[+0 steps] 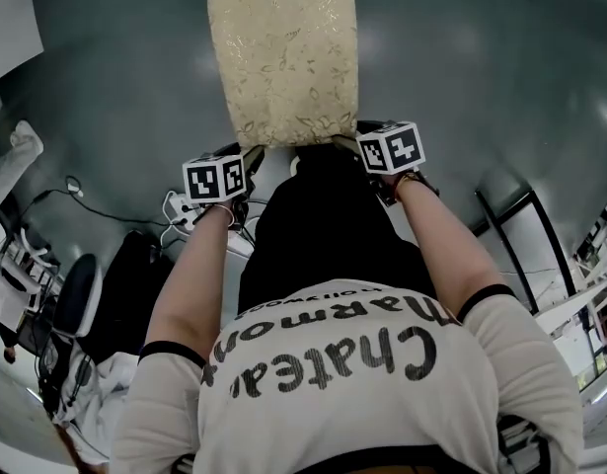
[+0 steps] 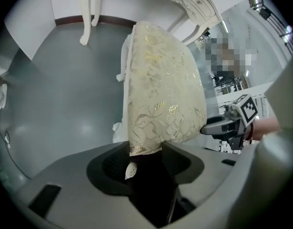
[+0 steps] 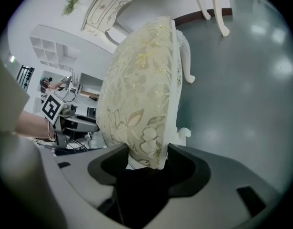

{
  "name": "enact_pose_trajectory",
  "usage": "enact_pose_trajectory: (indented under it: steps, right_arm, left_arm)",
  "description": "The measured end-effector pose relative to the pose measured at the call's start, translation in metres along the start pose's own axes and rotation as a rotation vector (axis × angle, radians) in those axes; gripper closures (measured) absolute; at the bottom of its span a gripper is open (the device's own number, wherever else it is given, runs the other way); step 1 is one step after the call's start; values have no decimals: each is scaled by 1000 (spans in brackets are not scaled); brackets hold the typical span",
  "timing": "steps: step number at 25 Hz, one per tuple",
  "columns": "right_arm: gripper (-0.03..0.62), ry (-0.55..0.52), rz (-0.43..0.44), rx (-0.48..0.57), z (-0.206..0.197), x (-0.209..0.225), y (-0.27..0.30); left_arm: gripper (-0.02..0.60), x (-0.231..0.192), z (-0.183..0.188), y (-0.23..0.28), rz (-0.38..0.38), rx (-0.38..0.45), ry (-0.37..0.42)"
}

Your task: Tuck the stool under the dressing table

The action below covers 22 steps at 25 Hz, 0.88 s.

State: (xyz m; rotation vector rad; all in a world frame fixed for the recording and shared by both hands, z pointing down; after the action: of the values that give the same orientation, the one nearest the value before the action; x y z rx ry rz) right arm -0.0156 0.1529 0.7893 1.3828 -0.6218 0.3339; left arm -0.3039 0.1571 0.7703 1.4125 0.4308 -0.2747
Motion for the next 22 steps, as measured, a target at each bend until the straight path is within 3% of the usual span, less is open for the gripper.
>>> enact_pose_trajectory:
  steps: [6,11,17,22]
  right_arm:
    - [322,70,-22,89,115,15,-22]
    - [324,99,-55,186,183,2,-13]
    - [335,116,-131,328,225,58,-65]
    - [370,77,-227,401,273,55,-79]
  left_arm:
    - [356,-8,126,-23,14,73,18]
    - [356,-43,194,-44,25,169,88]
    - [356,16,276,-25,40,270,174]
    - [364,20,335,-35,42,290,259]
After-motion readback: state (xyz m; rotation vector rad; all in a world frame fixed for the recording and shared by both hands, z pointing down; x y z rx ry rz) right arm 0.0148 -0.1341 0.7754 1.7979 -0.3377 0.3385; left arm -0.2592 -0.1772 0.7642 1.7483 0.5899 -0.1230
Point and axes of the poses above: the fingertips, and each gripper's own axes: y forward along the fingers, x to its right, z out of its top, the point moved 9 cm from there along -y, backward along the fingers, and after that the axes turned 3 degrees about -x, right-handed, at the moved point
